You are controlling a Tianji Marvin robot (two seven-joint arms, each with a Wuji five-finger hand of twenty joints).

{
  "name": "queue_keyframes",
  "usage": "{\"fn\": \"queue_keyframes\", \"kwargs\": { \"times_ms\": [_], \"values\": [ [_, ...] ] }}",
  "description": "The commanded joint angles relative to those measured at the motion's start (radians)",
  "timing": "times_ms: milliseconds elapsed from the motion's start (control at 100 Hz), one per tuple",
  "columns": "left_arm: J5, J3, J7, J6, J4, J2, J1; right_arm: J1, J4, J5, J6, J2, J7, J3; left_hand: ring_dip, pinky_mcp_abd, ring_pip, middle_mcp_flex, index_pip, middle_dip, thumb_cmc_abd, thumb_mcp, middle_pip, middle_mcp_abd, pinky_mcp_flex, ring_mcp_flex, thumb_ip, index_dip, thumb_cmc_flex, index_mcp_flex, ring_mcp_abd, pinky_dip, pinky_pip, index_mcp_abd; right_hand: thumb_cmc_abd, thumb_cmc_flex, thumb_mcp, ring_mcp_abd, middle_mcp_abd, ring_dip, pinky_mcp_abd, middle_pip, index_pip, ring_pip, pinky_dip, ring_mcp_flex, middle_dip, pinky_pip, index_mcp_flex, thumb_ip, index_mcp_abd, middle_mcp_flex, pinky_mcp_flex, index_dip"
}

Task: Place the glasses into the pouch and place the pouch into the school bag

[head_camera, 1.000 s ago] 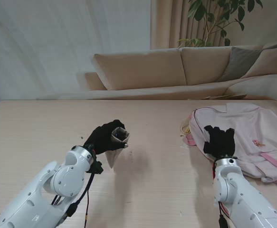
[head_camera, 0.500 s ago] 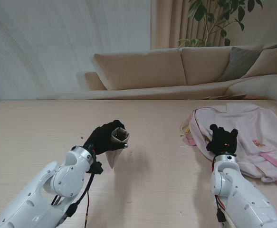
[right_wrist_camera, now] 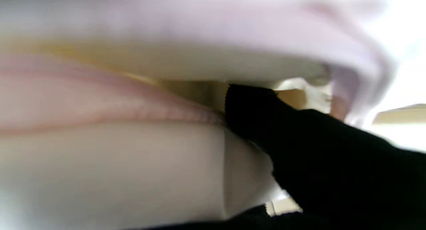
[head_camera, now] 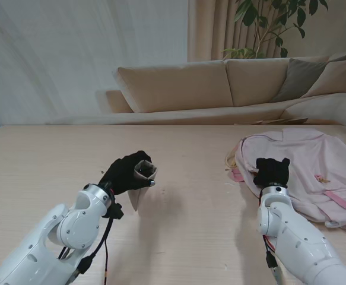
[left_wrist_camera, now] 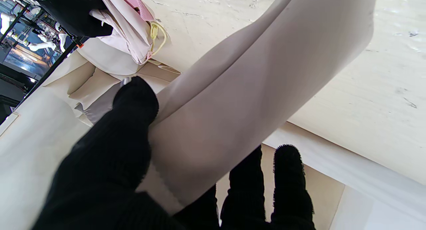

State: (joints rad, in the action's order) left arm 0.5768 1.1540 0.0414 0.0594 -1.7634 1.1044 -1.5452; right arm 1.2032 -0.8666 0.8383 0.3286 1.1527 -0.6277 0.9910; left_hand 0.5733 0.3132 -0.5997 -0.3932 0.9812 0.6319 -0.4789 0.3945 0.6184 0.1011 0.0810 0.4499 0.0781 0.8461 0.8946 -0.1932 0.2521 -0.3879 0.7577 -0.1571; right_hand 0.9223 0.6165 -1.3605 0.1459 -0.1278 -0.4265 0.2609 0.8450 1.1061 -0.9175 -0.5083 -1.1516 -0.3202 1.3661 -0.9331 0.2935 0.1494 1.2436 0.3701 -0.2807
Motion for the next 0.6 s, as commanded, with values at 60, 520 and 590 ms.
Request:
{"fn": "queue_keyframes", "kwargs": {
  "times_ms": [60,520,590],
  "values": [
    [0.019,0.02,0.022,-0.015,-0.02,-0.006,-0.03,-0.015,-0.046,-0.004,0.004,0.016,0.075,-0.046,0.013,0.02,-0.01,-0.009,0.102,0.007,0.116,0.001,-0.004,0.0,-0.013,0.01,-0.027,0.023,0.052,-0.056,0.012,-0.013,0.021,0.055,0.021,0.035,-0.074,0.002,-0.027,-0.023,0.016,0.026,0.021,-0.038,-0.017,-0.054,-0.028,0.031,-0.063,0.028,0.082,0.053,-0.012,-0.043],
    [0.037,0.091,0.0,-0.026,-0.048,-0.005,-0.104,-0.066,-0.225,-0.065,0.037,0.049,0.263,-0.256,0.013,0.021,-0.011,-0.009,0.106,0.007,0.115,0.002,-0.004,0.0,-0.01,0.01,-0.027,0.023,0.051,-0.057,0.012,-0.014,0.024,0.054,0.017,0.024,-0.075,-0.012,-0.02,-0.036,0.025,0.034,0.01,-0.065,-0.012,-0.051,-0.053,0.018,-0.06,0.031,0.094,0.05,-0.024,-0.067],
    [0.04,0.102,-0.001,-0.027,-0.055,-0.005,-0.117,-0.072,-0.252,-0.082,0.042,0.058,0.283,-0.288,0.013,0.021,-0.011,-0.009,0.106,0.007,0.116,0.003,-0.004,0.0,-0.011,0.009,-0.027,0.023,0.052,-0.057,0.013,-0.014,0.023,0.047,0.018,0.025,-0.076,-0.013,-0.019,-0.035,0.025,0.032,0.009,-0.065,-0.012,-0.052,-0.053,0.018,-0.06,0.031,0.095,0.051,-0.023,-0.067]
  ]
}}
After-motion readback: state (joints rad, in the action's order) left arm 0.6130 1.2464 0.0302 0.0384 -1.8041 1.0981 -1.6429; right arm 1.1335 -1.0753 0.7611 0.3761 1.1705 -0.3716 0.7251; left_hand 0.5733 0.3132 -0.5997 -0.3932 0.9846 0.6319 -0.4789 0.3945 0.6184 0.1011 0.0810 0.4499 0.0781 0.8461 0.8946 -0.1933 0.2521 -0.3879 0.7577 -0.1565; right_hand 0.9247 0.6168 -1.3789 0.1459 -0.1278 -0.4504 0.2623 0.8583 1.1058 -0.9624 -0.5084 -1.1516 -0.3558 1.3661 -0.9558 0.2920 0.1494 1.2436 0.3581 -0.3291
